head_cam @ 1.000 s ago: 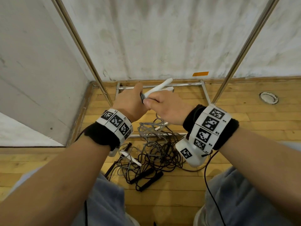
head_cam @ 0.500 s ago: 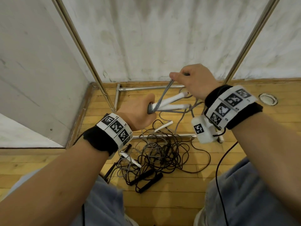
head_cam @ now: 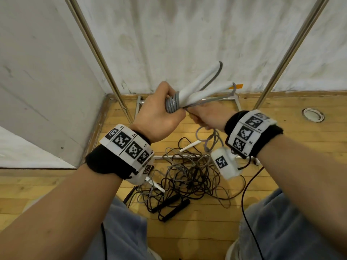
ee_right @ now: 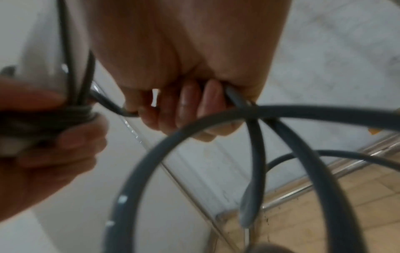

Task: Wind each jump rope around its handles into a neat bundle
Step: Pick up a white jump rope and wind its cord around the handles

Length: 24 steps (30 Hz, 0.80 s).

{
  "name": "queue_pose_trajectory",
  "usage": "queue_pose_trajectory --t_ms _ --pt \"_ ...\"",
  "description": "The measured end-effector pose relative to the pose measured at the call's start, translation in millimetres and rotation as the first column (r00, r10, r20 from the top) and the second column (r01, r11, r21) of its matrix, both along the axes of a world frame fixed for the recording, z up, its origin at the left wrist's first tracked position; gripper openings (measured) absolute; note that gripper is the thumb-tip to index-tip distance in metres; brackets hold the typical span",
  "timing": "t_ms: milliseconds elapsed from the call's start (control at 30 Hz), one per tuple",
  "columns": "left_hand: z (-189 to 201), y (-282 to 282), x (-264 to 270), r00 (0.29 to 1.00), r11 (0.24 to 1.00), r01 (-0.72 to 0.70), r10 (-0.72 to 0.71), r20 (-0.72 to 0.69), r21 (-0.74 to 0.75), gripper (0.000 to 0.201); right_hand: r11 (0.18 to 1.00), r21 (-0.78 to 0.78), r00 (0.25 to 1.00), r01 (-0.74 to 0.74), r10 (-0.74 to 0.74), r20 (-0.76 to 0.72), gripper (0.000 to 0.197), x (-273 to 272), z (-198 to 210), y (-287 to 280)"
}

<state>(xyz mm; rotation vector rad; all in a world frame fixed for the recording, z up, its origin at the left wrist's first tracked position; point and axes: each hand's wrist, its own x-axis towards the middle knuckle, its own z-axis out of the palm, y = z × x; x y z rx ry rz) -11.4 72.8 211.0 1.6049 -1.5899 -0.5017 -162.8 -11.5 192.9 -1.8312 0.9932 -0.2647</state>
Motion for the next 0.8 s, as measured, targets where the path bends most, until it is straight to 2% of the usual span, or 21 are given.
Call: queue_pose_trajectory --t_ms 67,133,200,267,367,433,500,567,633,700,733,800 --pt "3 -2 1 0.995 0.999 -0.047 0.048 -0.084 0.014 0.032 1.000 0.010 0.999 -0.018 0.018 -0.044 0.055 10 -5 10" --pt "5 -3 2 0.987 0.995 -0.085 0.090 -0.132 0.043 0.033 0.998 0.068 1.000 -0.015 0.017 -0.026 0.060 17 -9 18" --pt "6 -3 3 0.987 0.994 -0.100 0.105 -0.124 0.044 0.037 0.990 0.141 1.000 -0.017 0.020 -0.016 0.061 21 -10 23" --pt "5 -2 2 0.990 0.996 -0.086 0.088 -0.113 0.023 0.033 0.989 0.147 0.998 -0.022 0.029 -0.047 0.061 22 -10 26" --pt "3 -4 2 0.988 0.993 -0.120 0.117 -0.105 -0.023 0.022 0.999 -0.042 0.999 0.026 -0.027 -0.038 0.057 21 -12 27" --pt "4 -8 5 0.977 0.983 -0.182 0.176 -0.124 -0.038 0.023 0.977 -0.196 0.992 0.087 -0.068 0.102 0.031 20 -16 30" --pt "7 -12 8 0.964 0.972 -0.233 0.225 -0.143 -0.040 0.028 0.928 -0.356 0.987 0.109 -0.058 0.151 0.008 18 -16 31" --pt "8 -13 8 0.954 0.967 -0.252 0.242 -0.175 -0.038 0.030 0.870 -0.488 0.997 0.079 -0.059 0.055 0.007 16 -18 27" --pt "9 -12 4 0.955 0.979 -0.204 0.193 -0.225 -0.024 0.029 0.835 -0.549 0.987 0.045 -0.120 -0.103 0.021 17 -20 22" --pt "9 -11 -3 0.962 0.992 -0.128 0.123 -0.244 -0.004 0.026 0.879 -0.475 0.967 0.045 -0.158 -0.201 0.022 18 -18 18" --pt "9 -11 -6 0.967 0.994 -0.112 0.107 -0.232 -0.007 0.025 0.926 -0.372 0.973 0.056 -0.135 -0.188 0.021 18 -18 18" --pt "11 -12 -3 0.974 0.991 -0.129 0.118 -0.192 -0.042 0.027 0.995 -0.071 0.997 0.064 -0.067 -0.043 0.024 20 -16 20"
